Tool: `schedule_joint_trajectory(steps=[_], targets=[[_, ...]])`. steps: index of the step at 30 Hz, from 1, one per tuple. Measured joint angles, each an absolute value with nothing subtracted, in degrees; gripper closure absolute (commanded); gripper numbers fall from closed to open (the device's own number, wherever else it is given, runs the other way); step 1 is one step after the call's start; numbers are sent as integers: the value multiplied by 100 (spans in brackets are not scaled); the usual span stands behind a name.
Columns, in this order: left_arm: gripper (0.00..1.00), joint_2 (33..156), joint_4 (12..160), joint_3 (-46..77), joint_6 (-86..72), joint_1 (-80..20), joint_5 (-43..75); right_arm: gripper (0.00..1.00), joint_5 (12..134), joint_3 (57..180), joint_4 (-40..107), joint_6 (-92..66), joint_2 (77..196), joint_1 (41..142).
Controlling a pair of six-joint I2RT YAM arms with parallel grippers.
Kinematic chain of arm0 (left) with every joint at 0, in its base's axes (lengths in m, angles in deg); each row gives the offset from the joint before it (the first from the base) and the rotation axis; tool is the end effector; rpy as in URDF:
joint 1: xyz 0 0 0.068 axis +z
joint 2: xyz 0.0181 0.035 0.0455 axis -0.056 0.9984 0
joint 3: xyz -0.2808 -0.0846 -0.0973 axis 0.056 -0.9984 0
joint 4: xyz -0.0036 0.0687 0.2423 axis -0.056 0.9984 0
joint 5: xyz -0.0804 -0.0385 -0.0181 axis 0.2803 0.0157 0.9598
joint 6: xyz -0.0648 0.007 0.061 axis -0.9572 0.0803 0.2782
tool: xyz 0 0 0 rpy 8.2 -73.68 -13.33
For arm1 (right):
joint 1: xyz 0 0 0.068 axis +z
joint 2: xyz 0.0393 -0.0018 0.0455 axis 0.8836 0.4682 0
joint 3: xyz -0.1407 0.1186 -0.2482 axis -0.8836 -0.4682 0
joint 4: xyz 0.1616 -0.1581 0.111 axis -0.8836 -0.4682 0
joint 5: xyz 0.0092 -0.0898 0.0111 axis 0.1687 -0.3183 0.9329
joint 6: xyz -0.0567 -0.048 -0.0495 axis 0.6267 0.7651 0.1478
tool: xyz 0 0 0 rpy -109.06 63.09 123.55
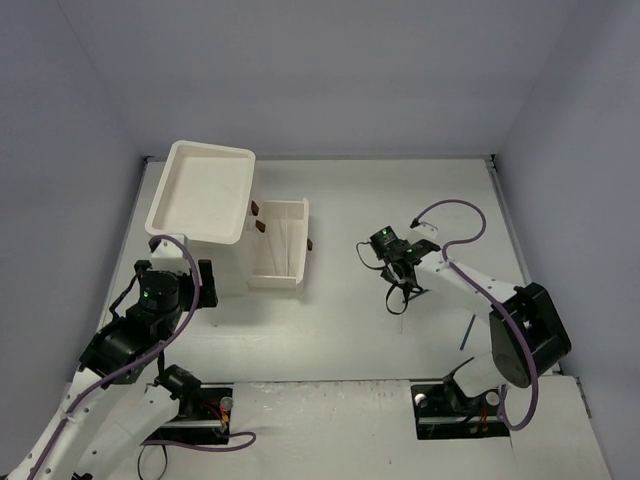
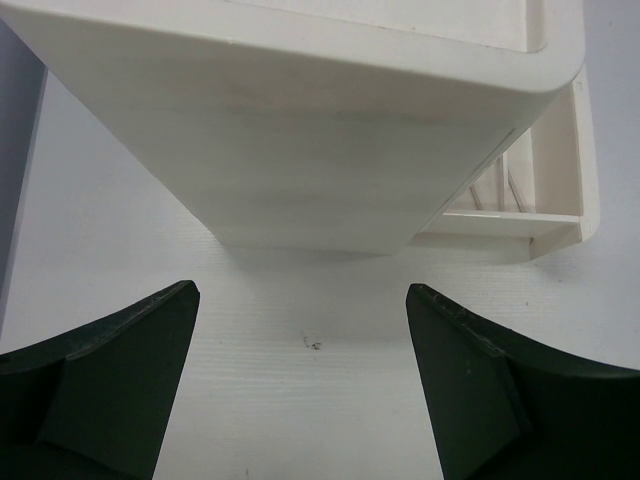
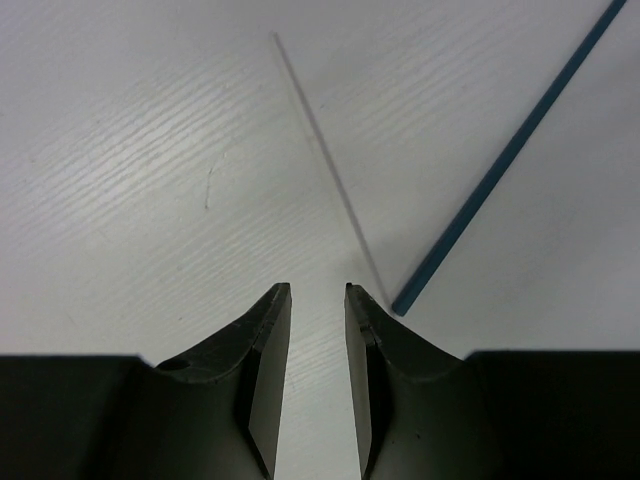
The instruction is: Sort the eating utensils into containers
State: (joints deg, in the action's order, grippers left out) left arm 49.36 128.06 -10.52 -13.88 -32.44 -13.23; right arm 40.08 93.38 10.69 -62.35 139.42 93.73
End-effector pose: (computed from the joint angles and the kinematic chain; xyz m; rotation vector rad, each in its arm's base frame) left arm 0.1060 -0.0267 0.3269 -0.0496 1.9681 -0.1814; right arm 0.2719 0.1270 0.2136 0.6749 2.3275 0.1073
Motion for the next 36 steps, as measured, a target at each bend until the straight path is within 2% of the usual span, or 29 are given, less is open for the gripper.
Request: schedule_joint_trajectory(steps=[7, 13, 20, 27, 36], targets=[[18, 4936, 12804, -1055, -1381, -3244, -1316, 78, 4051, 9494, 918, -5060, 14104, 8700], [18, 4936, 12806, -1055, -1381, -3244, -1316, 78, 4553, 9529, 976, -4149, 14324, 8525], [18, 4937, 12805, -1055, -1381, -3244, -1313, 71, 5343, 9505, 1305, -3478, 14344, 8410], [18, 4952, 12805, -1055, -1381, -3244, -1311, 71, 6006, 9393, 1569, -3145, 14369, 8382], [18, 4987, 12803, -1055, -1381, -3244, -1309, 74, 6165, 9149, 1757, -3146, 14714, 8370]])
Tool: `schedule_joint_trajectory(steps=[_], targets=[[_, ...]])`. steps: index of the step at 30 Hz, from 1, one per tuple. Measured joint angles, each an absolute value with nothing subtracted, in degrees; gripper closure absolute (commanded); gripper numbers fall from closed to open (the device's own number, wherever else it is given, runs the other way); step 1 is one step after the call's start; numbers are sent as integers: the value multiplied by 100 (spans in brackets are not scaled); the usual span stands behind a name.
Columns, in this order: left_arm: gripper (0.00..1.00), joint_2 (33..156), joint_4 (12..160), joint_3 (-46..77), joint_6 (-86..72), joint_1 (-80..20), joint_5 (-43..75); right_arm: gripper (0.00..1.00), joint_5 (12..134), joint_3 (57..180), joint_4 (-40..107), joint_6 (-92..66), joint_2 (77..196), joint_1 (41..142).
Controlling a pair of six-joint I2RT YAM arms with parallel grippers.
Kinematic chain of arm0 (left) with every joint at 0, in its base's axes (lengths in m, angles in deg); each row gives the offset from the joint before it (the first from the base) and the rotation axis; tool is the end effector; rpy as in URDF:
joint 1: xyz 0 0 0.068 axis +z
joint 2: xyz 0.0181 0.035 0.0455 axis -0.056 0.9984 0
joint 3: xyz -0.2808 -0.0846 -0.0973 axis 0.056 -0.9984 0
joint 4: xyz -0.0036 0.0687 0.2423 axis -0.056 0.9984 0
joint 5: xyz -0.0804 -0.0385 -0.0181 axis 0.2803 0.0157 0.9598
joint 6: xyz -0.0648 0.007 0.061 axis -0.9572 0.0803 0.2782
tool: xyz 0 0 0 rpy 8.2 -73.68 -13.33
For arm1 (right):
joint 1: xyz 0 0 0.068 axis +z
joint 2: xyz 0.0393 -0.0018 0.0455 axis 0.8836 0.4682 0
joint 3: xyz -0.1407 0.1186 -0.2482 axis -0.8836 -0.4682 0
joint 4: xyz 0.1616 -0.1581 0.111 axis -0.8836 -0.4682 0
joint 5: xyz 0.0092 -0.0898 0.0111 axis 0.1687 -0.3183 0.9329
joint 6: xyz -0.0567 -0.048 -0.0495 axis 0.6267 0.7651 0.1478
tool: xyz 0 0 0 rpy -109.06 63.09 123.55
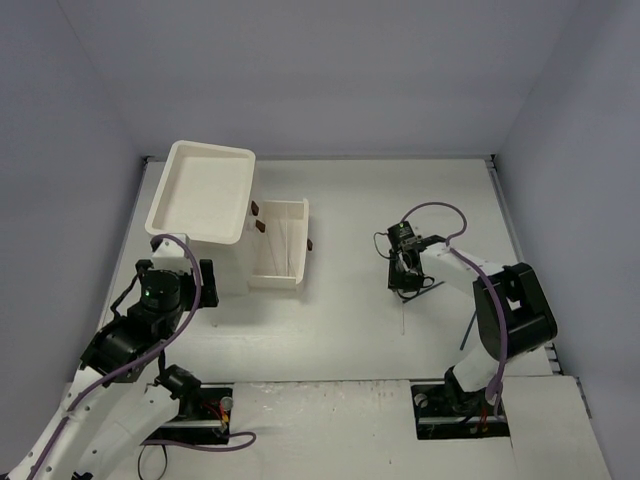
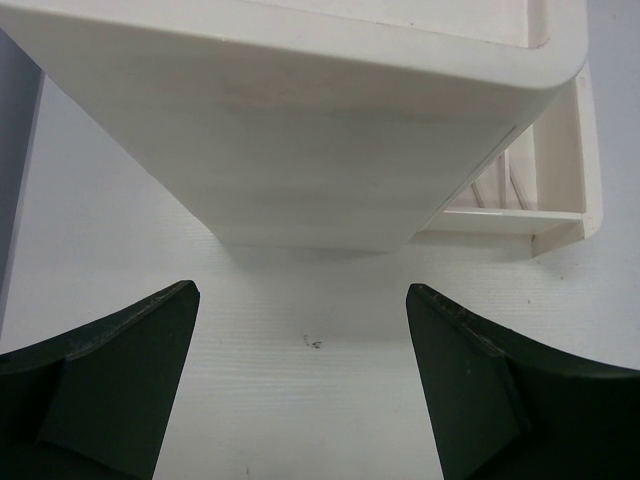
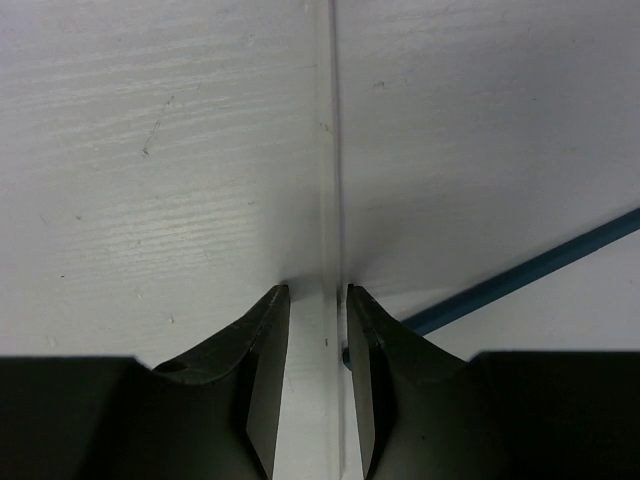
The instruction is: Sort the eating utensils into containers
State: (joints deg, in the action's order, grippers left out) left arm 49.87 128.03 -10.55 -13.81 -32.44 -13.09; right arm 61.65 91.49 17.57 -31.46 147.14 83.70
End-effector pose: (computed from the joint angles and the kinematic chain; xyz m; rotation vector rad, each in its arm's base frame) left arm 0.1076 -0.0279 0.3260 -0.0448 1.9768 -0.1787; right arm 0.3000 0.1127 0.1677 0.1084 2.6112 0.1995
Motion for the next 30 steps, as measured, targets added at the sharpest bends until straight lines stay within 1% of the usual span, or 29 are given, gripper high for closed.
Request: schedule_joint_trajectory(steps=[2, 3, 4, 5, 13, 16, 20, 22, 27, 30], targets=[[18, 4998, 12805, -1055, -1381, -3244, -1309, 81, 6162, 9140, 1790, -3154, 14712, 8353], [18, 5006, 12804, -1055, -1381, -3244, -1308, 86, 6161, 9136, 1805, -3156, 14712, 8345], [18, 5015, 12804, -1055, -1381, -3244, -1307, 95, 6161, 9133, 1822, -3161, 14712, 8338], [18, 5025, 12806, -1055, -1381, -3244, -1307, 100, 6164, 9129, 1845, -3171, 14714, 8338], [18, 5072, 12803, -1055, -1381, -3244, -1292, 100, 6170, 9224, 1836, -2997, 14720, 8547], [18, 5072, 12803, -1055, -1381, -3244, -1285, 100, 6202, 9646, 1690, -2884, 14720, 8845], [18, 5072, 12803, -1055, -1381, -3244, -1285, 100, 6233, 10815, 1717, -2696, 14735, 9376], [18, 5072, 12803, -1055, -1379, -3244, -1281, 100, 6259, 11638, 1616, -2615, 14914, 9666], [18, 5072, 12803, -1055, -1378, -3244, -1268, 100, 6348, 13768, 1853, -2432, 15890, 10271], [18, 5074, 12803, -1055, -1377, -3244, -1265, 100, 6476, 14683, 1869, -2380, 16566, 10497]])
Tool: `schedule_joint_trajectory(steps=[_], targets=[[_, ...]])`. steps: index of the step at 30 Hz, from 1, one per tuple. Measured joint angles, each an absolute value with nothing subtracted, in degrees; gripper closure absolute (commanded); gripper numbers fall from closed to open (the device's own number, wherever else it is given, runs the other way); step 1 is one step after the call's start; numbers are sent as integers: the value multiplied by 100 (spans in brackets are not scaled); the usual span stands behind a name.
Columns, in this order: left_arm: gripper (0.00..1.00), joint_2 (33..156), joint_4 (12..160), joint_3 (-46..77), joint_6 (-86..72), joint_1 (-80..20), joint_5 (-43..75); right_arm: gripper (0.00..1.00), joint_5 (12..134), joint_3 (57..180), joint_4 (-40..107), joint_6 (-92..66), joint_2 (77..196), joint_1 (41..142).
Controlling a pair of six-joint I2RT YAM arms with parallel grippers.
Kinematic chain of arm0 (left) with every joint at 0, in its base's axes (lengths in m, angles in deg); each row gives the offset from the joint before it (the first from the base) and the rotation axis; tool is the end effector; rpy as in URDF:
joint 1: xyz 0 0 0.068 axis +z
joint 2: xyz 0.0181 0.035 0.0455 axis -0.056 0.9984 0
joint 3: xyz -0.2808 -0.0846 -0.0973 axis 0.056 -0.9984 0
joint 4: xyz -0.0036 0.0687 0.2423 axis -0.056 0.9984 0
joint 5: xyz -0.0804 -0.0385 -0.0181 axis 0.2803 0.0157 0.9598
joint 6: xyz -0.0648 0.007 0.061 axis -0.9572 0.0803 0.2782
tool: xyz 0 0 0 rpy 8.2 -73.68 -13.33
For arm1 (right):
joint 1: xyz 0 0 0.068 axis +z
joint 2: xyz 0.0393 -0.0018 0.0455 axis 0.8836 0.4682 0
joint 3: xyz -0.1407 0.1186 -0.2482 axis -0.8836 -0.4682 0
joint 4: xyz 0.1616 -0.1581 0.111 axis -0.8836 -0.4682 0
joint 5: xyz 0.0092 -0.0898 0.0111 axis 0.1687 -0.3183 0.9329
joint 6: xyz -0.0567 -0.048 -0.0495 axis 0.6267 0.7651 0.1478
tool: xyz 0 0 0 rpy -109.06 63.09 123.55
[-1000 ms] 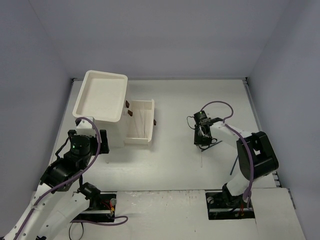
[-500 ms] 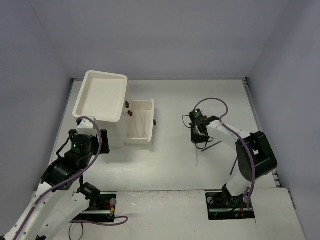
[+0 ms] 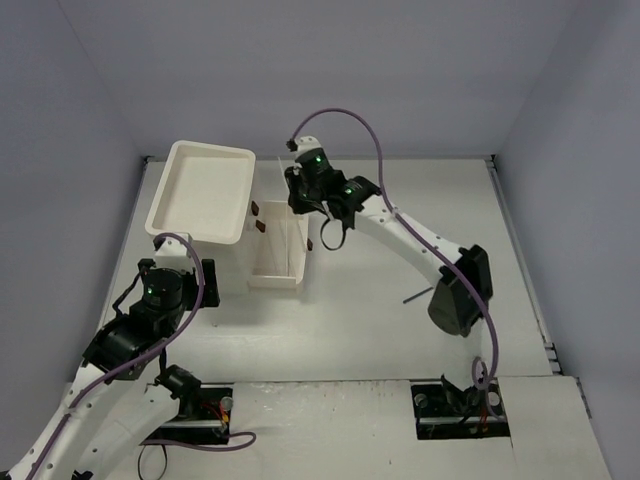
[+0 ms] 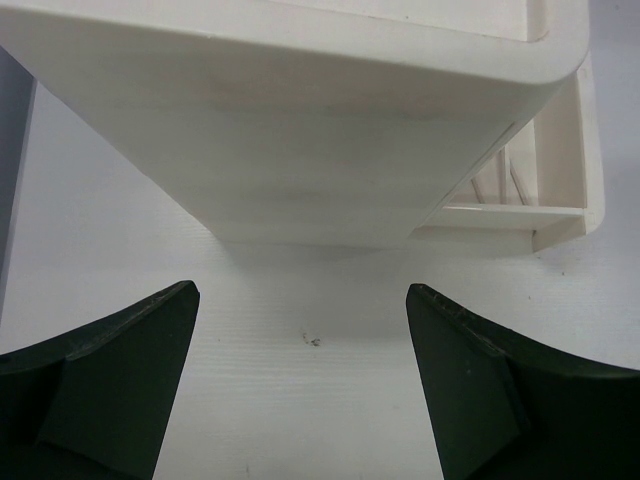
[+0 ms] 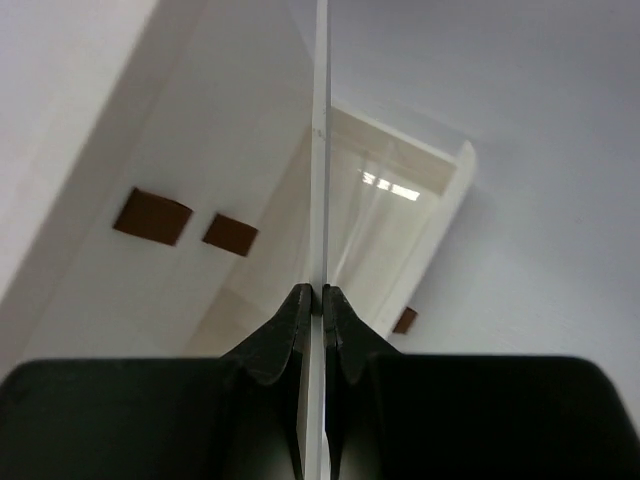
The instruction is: Sort the eating utensils into containers
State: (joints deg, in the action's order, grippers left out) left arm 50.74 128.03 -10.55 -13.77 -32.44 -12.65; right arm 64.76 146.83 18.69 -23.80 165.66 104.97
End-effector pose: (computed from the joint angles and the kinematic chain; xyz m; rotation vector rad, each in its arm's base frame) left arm 0.1103 -0.0300 0.3246 -0.0357 1.9923 -0.1784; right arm 0.3723 0.3438 0.3761 -0.4271 1.9576 0.6744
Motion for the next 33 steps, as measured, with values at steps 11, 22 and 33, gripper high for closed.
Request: schedule_joint_trajectory(steps=[11, 22, 33], targets=[[18, 5087, 12803, -1055, -1376, -3244, -1265, 63, 6733, 15574, 1775, -2282, 18257, 10638], [18, 5087, 12803, -1055, -1376, -3244, -1254, 46, 5439, 12931, 1733, -2809, 16017, 10228], [18, 5105, 12803, -1055, -1376, -3244, -1217, 43, 4536, 9536, 1703, -4285, 13524, 8338]])
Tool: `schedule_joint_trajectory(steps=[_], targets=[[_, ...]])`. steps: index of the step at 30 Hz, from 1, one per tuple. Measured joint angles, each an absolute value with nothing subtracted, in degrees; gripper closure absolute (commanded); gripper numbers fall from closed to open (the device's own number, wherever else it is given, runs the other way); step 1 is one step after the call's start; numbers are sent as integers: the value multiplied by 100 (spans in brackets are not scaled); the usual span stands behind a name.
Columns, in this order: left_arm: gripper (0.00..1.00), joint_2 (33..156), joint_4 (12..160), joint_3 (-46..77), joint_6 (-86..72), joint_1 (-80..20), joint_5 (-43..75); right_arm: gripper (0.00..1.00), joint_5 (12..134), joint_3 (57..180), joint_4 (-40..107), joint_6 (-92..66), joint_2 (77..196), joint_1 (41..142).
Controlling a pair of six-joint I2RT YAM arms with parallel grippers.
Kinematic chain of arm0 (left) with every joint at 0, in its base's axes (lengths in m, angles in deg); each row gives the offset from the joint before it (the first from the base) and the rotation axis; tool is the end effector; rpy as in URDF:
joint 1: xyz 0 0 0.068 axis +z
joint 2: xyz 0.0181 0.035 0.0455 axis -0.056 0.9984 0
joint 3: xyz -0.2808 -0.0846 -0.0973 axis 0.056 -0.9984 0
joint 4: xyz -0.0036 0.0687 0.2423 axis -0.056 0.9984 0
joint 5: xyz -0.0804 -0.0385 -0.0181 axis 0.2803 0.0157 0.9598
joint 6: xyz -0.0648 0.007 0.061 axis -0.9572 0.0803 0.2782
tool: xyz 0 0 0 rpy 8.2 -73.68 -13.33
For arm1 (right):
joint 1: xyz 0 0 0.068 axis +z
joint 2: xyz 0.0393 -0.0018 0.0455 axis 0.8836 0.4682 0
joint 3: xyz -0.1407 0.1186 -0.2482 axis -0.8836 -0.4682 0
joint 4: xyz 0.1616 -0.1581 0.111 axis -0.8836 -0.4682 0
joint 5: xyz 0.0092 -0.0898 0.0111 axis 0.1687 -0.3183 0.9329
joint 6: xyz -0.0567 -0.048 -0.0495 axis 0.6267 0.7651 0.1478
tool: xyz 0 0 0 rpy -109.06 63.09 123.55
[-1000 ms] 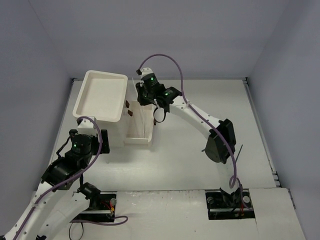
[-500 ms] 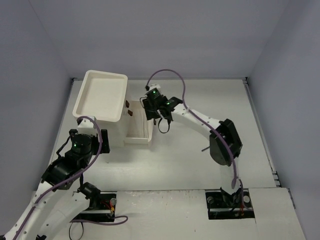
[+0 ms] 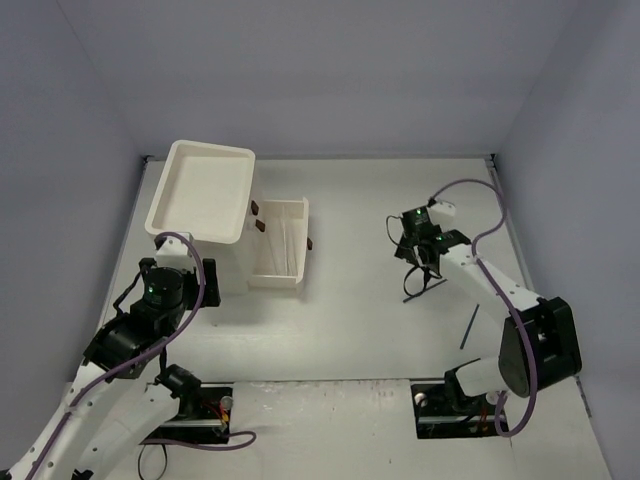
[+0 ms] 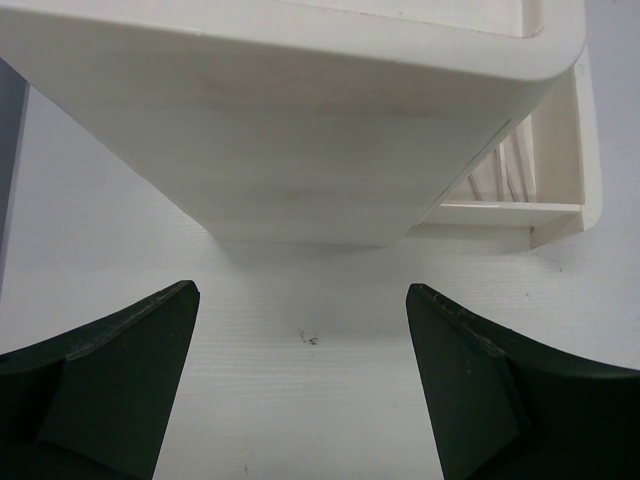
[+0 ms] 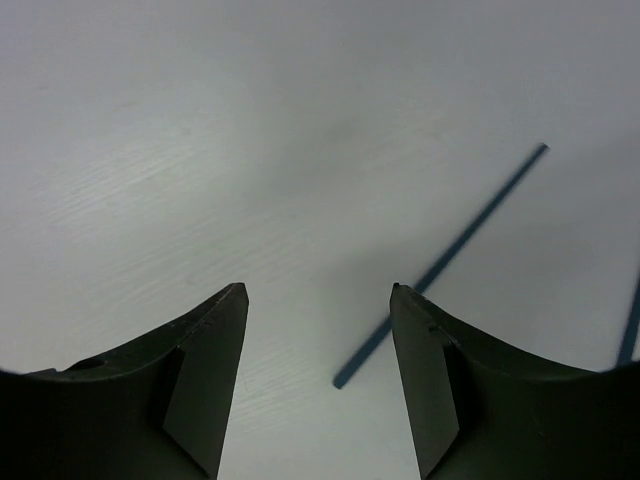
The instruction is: Sort the eating utensils into containers
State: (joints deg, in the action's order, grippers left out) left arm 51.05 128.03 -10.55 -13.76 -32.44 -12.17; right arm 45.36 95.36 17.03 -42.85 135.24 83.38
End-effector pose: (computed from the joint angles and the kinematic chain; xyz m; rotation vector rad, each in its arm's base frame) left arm 0.1112 -0.0312 0.3240 -0.0289 1.9991 -0.1838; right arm 0.2988 0.0866 0.2539 0.4759 2.2314 0.1093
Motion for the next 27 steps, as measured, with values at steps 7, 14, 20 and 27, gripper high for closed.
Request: schedule_joint_trajectory(steps=[7, 14, 20, 27], targets=[[18, 5105, 12803, -1055, -1376, -3244, -1203, 47, 4415, 8651, 1522, -4981, 13266, 7630], [18, 5105, 12803, -1055, -1376, -3244, -1203, 57, 4475, 8580, 1574, -5180, 13575, 7386], [18, 5105, 12803, -1055, -1376, -3244, -1202, 79, 4817, 8589, 1746, -5205, 14237, 7363], [18, 5102, 12803, -1055, -1376, -3244, -1202, 100, 5054, 8596, 1947, -5225, 14255, 7363]])
